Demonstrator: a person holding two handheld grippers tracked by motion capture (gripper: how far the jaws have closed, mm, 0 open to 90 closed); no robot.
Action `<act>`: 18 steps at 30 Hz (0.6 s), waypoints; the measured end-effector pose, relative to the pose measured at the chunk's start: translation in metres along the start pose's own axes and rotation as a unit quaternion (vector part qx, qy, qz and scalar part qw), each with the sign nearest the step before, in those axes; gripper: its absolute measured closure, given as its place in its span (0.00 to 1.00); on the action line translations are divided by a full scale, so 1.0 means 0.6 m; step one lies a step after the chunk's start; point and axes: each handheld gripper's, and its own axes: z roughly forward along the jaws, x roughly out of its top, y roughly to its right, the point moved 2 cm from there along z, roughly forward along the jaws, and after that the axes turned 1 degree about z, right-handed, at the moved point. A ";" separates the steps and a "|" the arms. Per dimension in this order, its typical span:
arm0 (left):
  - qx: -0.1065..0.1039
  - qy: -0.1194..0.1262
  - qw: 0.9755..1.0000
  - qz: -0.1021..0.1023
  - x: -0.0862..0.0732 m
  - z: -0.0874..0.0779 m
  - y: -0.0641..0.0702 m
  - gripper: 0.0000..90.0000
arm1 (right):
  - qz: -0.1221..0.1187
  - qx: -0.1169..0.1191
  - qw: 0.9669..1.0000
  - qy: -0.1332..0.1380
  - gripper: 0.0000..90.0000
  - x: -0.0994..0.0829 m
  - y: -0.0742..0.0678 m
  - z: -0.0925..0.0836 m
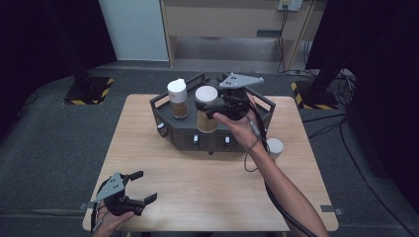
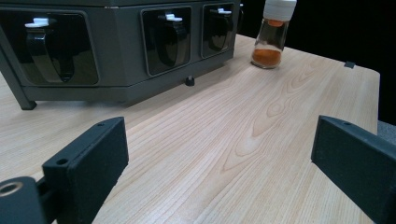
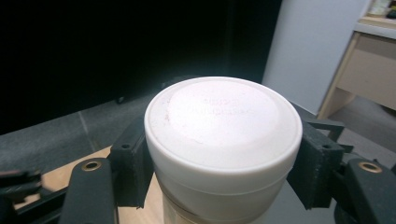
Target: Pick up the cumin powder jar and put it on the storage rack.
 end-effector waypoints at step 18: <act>-0.003 -0.001 1.000 0.003 0.001 0.002 0.001 0.03 | 0.036 -0.083 0.996 -0.004 0.37 -0.005 0.045 0.078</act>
